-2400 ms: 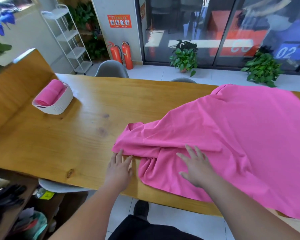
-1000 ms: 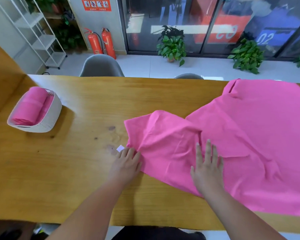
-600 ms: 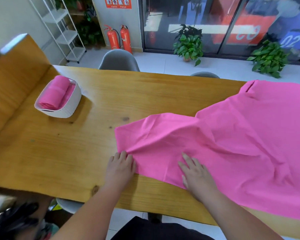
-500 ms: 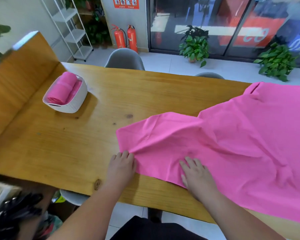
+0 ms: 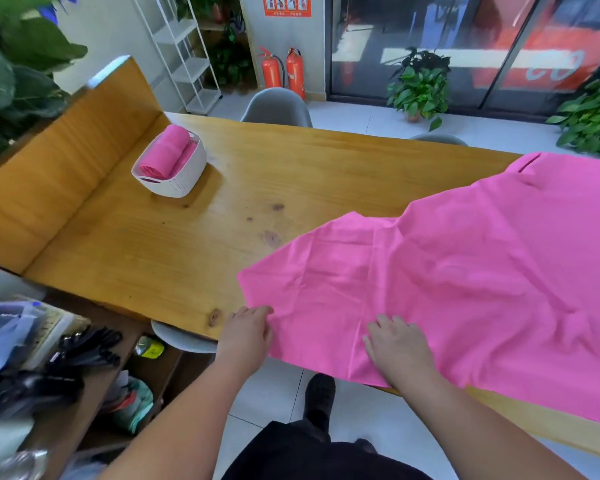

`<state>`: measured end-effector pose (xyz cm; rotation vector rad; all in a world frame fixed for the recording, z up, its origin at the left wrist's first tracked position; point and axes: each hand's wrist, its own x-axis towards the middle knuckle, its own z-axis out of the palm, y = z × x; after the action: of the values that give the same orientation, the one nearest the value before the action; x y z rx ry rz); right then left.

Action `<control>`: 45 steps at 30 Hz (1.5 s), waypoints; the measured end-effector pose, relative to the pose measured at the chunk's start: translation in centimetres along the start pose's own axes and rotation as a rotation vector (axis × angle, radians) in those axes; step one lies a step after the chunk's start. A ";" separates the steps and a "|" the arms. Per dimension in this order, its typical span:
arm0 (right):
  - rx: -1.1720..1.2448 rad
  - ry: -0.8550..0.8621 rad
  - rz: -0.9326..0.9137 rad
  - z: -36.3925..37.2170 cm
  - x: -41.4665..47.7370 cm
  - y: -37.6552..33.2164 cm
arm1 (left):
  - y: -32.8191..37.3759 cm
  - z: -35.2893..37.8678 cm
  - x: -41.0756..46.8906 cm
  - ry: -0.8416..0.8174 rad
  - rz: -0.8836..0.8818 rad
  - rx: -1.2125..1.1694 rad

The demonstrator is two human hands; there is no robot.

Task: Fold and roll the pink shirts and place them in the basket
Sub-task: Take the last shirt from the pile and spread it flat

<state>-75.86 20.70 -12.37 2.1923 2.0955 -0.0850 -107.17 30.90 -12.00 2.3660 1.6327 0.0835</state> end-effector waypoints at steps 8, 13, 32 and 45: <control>0.095 -0.066 -0.090 -1.3 -0.7 -2.4 | -3.3 -2.3 -1.3 0.038 -0.134 -0.045; 0.188 -0.251 -0.170 -2.4 -0.2 -4.8 | -5.2 -4.1 1.5 -0.019 -0.240 -0.188; 0.154 -0.272 0.186 -3.1 3.8 -10.1 | -7.3 -8.7 11.5 -0.040 -0.131 -0.899; 0.006 -0.219 0.146 -2.6 4.5 -12.1 | -13.1 -5.7 6.9 -0.257 -0.104 -0.273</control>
<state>-87.79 26.03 -10.76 2.2182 1.8181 -0.3042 -117.71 42.64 -10.48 1.9945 1.5119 -0.0169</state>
